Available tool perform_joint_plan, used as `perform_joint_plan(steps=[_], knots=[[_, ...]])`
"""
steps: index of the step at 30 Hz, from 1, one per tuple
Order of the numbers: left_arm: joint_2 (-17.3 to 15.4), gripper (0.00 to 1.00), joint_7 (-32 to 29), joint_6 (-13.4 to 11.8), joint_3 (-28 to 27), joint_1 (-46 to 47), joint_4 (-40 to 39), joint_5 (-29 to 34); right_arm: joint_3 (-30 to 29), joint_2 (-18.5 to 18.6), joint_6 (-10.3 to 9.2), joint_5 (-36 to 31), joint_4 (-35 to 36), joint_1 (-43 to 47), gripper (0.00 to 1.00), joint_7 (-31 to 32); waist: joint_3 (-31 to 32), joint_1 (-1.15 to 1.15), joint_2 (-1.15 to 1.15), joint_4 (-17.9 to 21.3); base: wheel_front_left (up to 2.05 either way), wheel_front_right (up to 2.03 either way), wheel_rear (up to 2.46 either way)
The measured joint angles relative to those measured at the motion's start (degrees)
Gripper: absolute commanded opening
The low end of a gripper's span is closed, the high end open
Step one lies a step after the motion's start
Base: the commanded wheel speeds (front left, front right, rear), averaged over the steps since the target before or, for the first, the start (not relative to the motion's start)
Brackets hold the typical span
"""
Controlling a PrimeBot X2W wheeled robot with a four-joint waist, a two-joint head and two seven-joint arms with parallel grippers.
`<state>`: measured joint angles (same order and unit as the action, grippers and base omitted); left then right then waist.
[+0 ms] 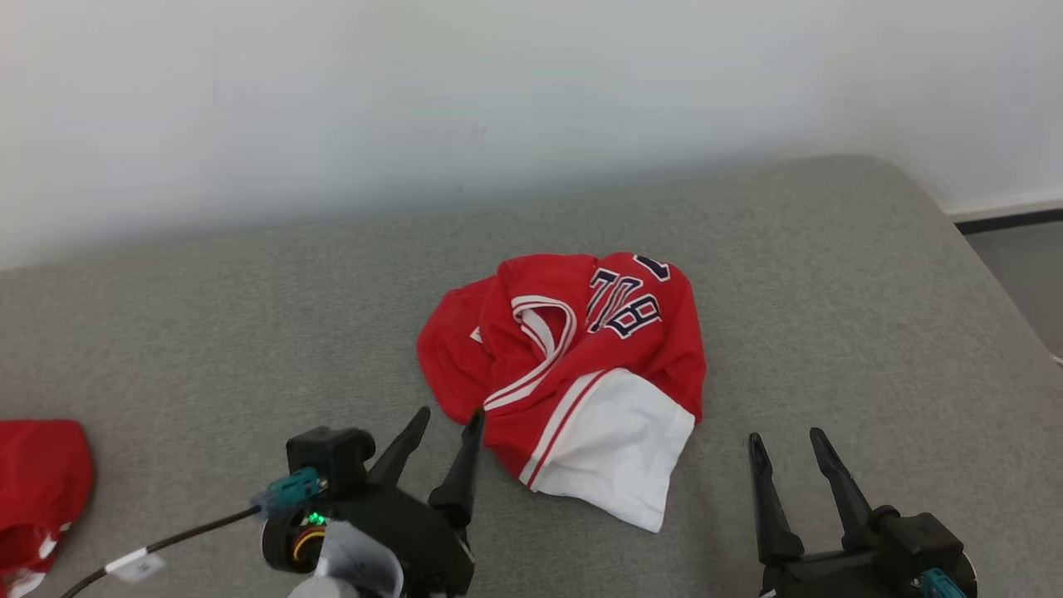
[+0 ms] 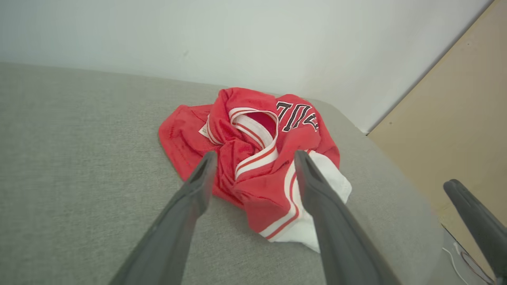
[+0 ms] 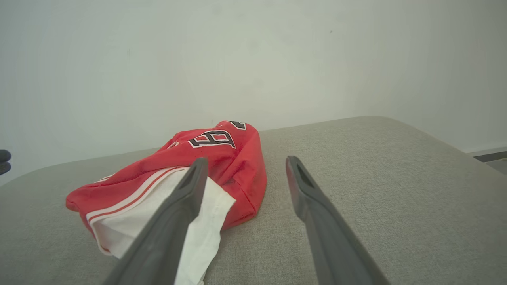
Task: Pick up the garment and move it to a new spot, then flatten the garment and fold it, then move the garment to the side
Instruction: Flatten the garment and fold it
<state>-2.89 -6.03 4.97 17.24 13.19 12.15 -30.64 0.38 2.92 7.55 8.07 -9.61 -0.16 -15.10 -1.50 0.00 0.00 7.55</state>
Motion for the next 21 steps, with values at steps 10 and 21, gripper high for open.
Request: perform_joint_plan(steps=[10, 21], knots=[[0.0, 1.0, -0.42, -7.79, 3.53, 4.98, 7.99, -1.46, 0.35, 0.01, 0.0, 1.15, 0.23, -1.21, 1.0, 0.0, -2.08, 0.0, 0.0, 4.86, 0.0, 0.0, 0.0], [0.02, 0.0, -2.01, -10.09, 5.73, 6.14, 10.4, -3.64, 0.16, 0.02, 0.0, 2.01, 0.51, -1.61, 1.0, 0.0, -4.32, 0.0, 0.0, 8.05, 0.0, 0.0, 0.0]])
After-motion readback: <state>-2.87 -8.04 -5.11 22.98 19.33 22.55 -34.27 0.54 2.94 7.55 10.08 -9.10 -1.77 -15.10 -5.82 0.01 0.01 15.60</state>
